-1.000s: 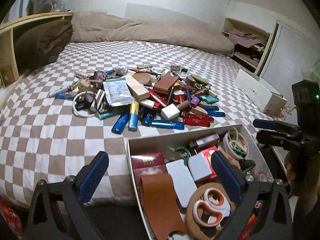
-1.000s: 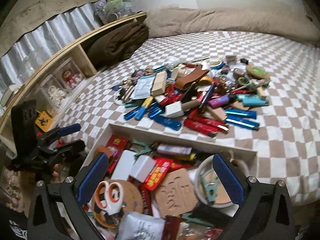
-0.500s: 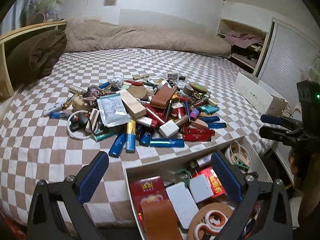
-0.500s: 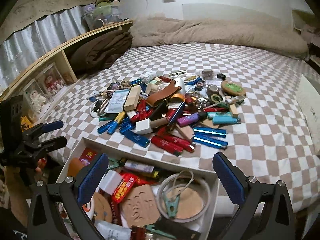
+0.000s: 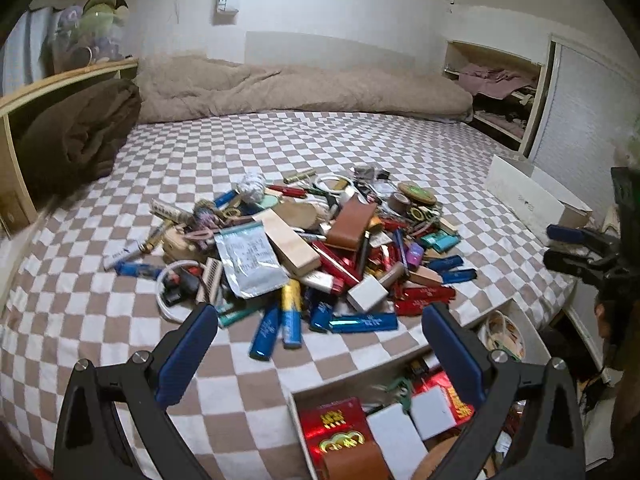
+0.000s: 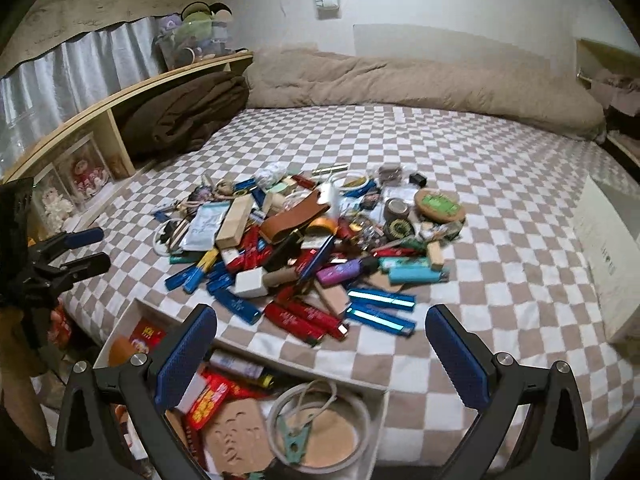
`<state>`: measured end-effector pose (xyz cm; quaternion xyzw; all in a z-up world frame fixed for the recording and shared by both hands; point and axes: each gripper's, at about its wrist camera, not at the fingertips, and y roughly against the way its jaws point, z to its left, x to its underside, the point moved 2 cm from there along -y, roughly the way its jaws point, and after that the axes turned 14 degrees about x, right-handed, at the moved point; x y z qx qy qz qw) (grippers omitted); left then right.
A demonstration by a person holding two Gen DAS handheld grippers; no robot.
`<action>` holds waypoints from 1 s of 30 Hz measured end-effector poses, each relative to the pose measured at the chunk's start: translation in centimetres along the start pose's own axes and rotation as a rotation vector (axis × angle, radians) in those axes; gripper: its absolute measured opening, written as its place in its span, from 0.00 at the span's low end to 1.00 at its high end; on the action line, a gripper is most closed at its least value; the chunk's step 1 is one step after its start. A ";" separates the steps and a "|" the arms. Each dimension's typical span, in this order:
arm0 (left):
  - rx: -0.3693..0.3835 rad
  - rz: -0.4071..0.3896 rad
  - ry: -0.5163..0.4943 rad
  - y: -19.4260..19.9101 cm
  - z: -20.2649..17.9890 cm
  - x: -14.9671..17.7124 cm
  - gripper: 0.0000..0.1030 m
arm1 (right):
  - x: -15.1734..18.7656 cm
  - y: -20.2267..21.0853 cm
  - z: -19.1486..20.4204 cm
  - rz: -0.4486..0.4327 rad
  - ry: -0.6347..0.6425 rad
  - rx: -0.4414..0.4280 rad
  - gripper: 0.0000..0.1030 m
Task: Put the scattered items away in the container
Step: 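Move both tools back from the box toward the pile, then move the left tool to a blue lighter while the right tool approaches another blue lighter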
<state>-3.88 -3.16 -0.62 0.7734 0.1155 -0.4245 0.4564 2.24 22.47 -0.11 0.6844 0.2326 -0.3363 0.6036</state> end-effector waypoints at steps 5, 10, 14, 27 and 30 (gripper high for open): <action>-0.031 -0.003 -0.015 -0.3 0.7 -1.0 1.00 | -1.2 -0.5 -1.3 -0.018 0.005 0.019 1.00; -0.056 -0.004 0.014 -1.7 2.1 -1.5 1.00 | -1.9 -1.6 -2.7 -0.018 -0.032 0.001 1.00; -0.085 0.044 0.020 -3.9 3.6 -1.2 1.00 | -2.0 -2.8 -3.6 -0.025 -0.051 0.024 1.00; -0.070 0.133 0.139 -7.6 8.9 0.9 1.00 | -0.2 -8.4 -6.5 0.015 -0.083 0.117 1.00; -0.090 0.160 0.149 -8.3 9.8 1.8 1.00 | 0.3 -9.7 -6.9 0.017 -0.089 0.141 1.00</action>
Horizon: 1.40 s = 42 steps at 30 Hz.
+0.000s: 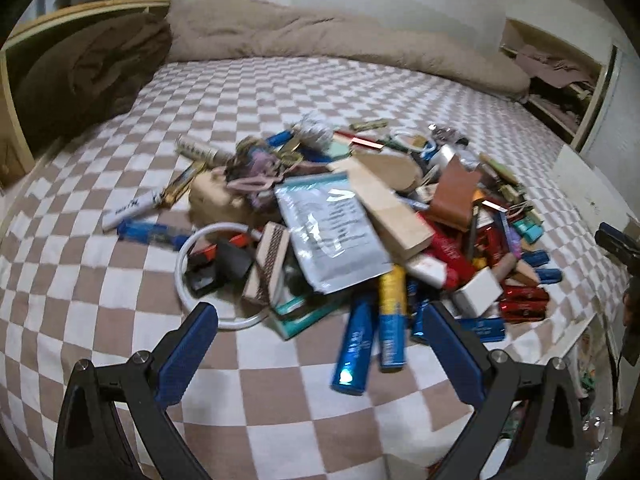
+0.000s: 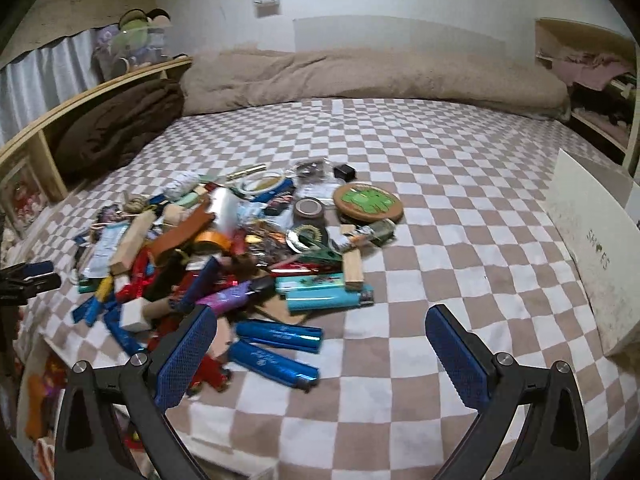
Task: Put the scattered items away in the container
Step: 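Move the left tool to a blue lighter while the right tool approaches another blue lighter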
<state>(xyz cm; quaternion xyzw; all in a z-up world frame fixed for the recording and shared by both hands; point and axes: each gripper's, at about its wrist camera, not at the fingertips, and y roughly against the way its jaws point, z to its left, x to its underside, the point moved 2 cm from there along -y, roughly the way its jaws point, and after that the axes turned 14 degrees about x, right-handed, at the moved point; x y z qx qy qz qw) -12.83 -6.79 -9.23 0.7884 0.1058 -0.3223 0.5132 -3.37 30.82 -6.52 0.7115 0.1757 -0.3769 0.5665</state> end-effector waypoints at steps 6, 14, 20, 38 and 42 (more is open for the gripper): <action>0.013 0.079 -0.018 -2.3 0.2 1.4 1.00 | 0.6 -2.5 -0.3 0.009 -0.008 0.033 1.00; -0.046 0.142 -0.084 -3.4 -0.4 2.6 0.81 | 1.6 -4.8 -0.7 0.002 -0.070 0.058 1.00; -0.106 0.183 -0.112 -3.9 -0.1 2.4 0.81 | 2.0 -4.9 -0.3 -0.020 -0.074 0.047 1.00; -0.249 0.087 -0.003 -2.8 3.8 2.7 0.90 | 3.1 -7.6 5.0 0.171 0.346 -0.122 1.00; -0.285 0.027 0.069 -1.8 5.8 3.0 0.90 | 3.1 -7.5 3.3 0.168 0.329 -0.072 1.00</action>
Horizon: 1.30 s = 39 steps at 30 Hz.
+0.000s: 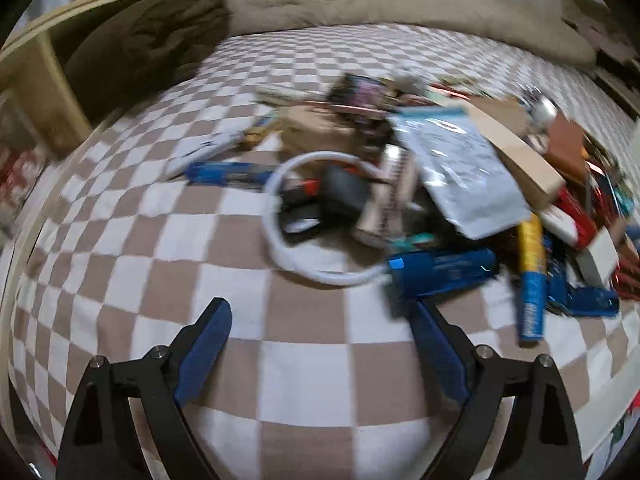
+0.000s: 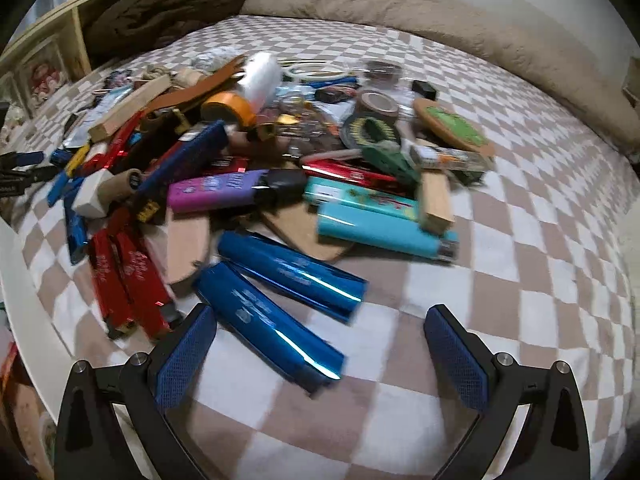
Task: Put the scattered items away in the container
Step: 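Move the left tool to a blue lighter while the right tool approaches another blue lighter, then close the left tool on a blue lighter while the right tool grasps a blue lighter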
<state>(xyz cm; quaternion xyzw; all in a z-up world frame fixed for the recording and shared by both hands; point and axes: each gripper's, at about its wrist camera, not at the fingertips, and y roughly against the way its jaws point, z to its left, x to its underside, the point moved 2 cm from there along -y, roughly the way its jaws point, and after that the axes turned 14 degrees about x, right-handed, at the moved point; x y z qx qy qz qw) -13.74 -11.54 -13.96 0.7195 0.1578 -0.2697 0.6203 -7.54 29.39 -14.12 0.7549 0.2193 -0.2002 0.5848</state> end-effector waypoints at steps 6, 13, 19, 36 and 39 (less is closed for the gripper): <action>-0.042 -0.062 0.024 0.3 0.5 0.3 0.90 | 1.0 -0.6 -3.8 0.028 -0.163 0.081 1.00; 0.088 -0.097 0.021 1.7 -0.1 0.3 0.88 | 2.1 -1.1 -6.7 0.033 -0.291 0.107 1.00; 0.097 -0.159 0.019 4.2 -0.4 0.7 0.88 | 2.1 -1.5 -6.5 0.034 -0.281 0.123 1.00; 0.112 0.049 -0.269 -2.0 -7.1 -1.9 0.89 | 2.5 -1.2 -6.5 0.031 -0.288 0.118 1.00; 0.129 0.052 -0.279 -2.5 -7.7 -2.7 0.89 | 2.6 -1.2 -6.5 0.032 -0.288 0.118 1.00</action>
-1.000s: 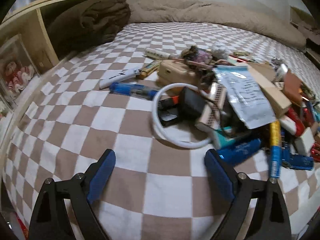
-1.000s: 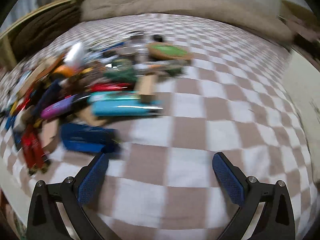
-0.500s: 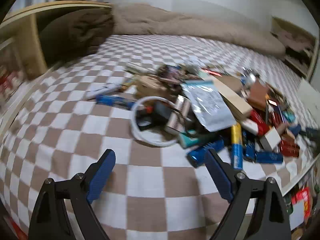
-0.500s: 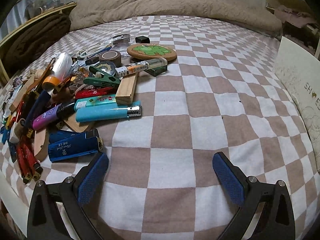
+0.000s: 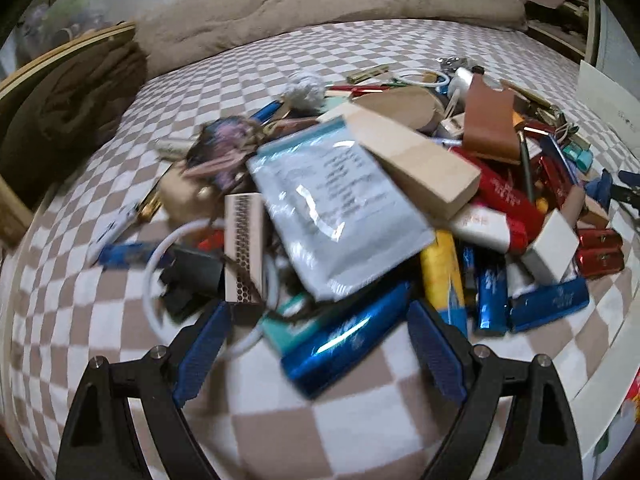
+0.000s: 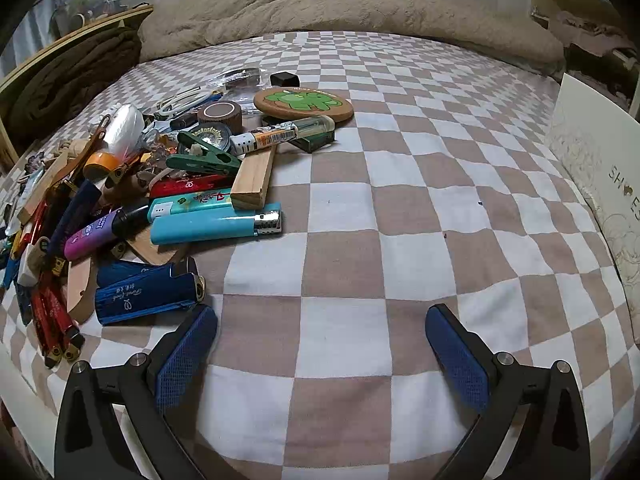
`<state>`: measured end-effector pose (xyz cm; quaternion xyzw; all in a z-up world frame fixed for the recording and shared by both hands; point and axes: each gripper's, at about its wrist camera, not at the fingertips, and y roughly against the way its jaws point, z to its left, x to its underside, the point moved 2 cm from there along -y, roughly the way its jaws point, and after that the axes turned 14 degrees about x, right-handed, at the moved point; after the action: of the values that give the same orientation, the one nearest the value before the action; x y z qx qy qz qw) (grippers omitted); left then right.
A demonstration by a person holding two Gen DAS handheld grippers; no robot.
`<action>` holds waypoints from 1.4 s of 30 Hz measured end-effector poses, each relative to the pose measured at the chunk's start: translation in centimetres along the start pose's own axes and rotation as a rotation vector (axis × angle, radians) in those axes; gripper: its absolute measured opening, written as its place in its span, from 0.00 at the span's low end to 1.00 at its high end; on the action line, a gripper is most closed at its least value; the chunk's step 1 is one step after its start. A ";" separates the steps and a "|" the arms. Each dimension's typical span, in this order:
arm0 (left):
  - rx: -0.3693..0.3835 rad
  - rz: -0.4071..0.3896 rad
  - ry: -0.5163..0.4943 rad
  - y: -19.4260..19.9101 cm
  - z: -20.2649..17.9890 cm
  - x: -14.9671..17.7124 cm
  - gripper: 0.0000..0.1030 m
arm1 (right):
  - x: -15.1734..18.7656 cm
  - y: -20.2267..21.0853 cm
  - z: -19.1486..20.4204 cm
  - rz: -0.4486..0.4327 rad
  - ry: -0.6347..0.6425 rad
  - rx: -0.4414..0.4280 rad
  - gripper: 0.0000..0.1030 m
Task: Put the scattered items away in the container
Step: 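Close the left tool on a blue lighter while the right tool grasps a blue lighter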
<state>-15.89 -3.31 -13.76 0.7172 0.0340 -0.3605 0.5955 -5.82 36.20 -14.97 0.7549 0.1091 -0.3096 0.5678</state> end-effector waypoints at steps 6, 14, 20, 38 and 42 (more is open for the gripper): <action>0.030 -0.002 0.035 -1.2 -0.1 -1.2 0.91 | -0.1 -0.1 0.1 0.000 0.000 0.000 1.00; -0.012 -0.007 0.096 -1.5 1.0 -0.7 0.98 | -0.3 0.4 0.1 -0.020 0.003 -0.017 1.00; -0.014 -0.018 0.110 -0.6 1.6 0.9 0.98 | -0.6 3.6 2.2 -0.149 0.115 -0.117 1.00; -0.075 -0.103 0.202 2.5 4.0 4.2 0.98 | -1.1 2.2 7.7 0.008 0.250 -0.115 1.00; -0.097 -0.096 0.228 3.3 4.8 4.7 0.98 | -1.1 1.6 7.1 0.016 0.221 -0.092 1.00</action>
<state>-13.12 -10.26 -13.82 0.7213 0.1530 -0.3027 0.6039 -8.26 29.33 -14.25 0.7585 0.1791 -0.2145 0.5887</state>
